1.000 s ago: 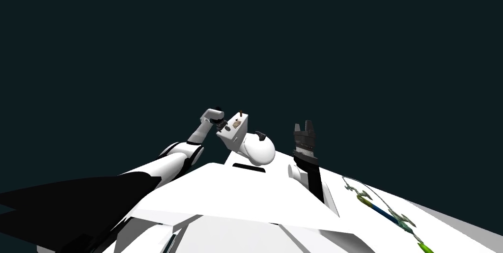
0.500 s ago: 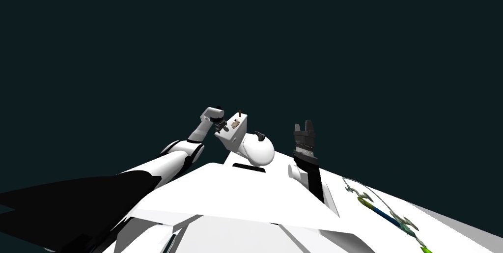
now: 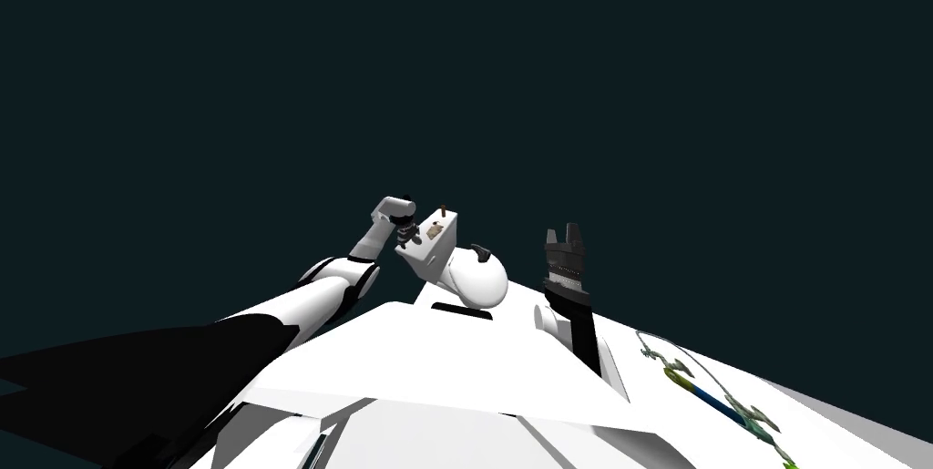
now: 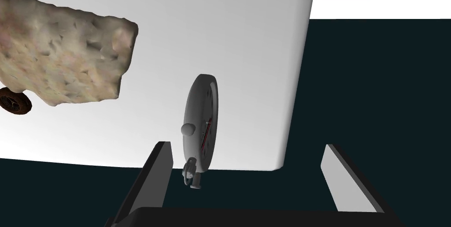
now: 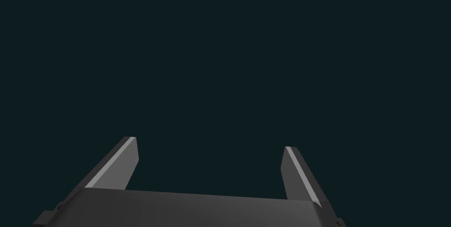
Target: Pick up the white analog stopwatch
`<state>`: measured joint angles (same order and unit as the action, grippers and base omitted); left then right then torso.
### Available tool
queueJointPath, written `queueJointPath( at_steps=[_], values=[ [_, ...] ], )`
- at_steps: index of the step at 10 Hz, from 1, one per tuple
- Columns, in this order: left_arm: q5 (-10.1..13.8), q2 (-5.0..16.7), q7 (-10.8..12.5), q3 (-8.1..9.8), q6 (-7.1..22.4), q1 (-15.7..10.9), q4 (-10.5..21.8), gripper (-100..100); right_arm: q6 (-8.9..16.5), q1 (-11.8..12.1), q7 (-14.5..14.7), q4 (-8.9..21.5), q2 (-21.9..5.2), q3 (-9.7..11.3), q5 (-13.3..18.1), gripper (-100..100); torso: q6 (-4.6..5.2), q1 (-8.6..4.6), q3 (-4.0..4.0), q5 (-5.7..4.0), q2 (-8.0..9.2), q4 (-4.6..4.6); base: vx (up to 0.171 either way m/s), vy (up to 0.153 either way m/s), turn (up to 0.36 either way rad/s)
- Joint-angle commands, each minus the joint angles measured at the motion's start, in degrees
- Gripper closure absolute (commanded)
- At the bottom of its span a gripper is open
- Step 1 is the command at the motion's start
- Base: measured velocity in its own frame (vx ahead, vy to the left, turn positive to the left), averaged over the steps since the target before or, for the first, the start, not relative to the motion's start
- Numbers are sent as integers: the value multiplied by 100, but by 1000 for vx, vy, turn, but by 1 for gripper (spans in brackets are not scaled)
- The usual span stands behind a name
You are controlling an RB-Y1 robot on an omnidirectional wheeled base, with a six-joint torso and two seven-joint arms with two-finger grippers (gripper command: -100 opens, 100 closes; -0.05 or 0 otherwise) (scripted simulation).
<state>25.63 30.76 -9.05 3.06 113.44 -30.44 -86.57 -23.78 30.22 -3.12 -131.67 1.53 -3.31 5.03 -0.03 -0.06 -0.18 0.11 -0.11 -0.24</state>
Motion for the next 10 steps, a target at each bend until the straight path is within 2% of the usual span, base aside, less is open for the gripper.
queueJointPath(
  at_steps=[1, 2, 3, 5, 6, 7, 10],
  values=[
    [0, 0, 0, 0, 0, 0, 0, -100, 0, 0, 0, 0, 0, 0, 0, 0, 0, 0, 0, 0, 0, 0, 6, -10, 2],
    [1, 0, 4, 0, 27, -3, 1, 0, 0, 0, 0, 0, 0, 0, 0, 0, 0, 4, 1, 1, 3, 0, 0, 0, 0],
    [-47, -36, -9, -32, -140, 39, 101, -100, 0, 0, 0, 0, 0, 0, 0, 0, 0, 8, 3, 2, 5, 1, -8, 4, -16],
    [-107, -81, -24, -71, -346, 92, 227, -100, 0, 0, 0, 0, 0, 0, 0, 0, 0, 13, 5, 3, 10, 2, -14, 11, -22],
    [-82, -60, -20, -53, -255, 68, 182, -100, 0, 0, 0, 0, 0, 0, 0, 0, -1, 15, 6, 4, 11, 2, -7, 6, -4],
    [-84, -61, -22, -55, -277, 73, 187, 100, 0, 0, 0, 0, 0, 0, 0, 0, -1, 13, 5, 3, 9, 2, 2, 1, -12],
    [-76, -65, -17, -47, -274, 56, 181, 100, 0, 0, 0, 0, 0, 0, 0, 0, -9, 20, 4, 8, 14, -6, 3, 0, -1]
  ],
)
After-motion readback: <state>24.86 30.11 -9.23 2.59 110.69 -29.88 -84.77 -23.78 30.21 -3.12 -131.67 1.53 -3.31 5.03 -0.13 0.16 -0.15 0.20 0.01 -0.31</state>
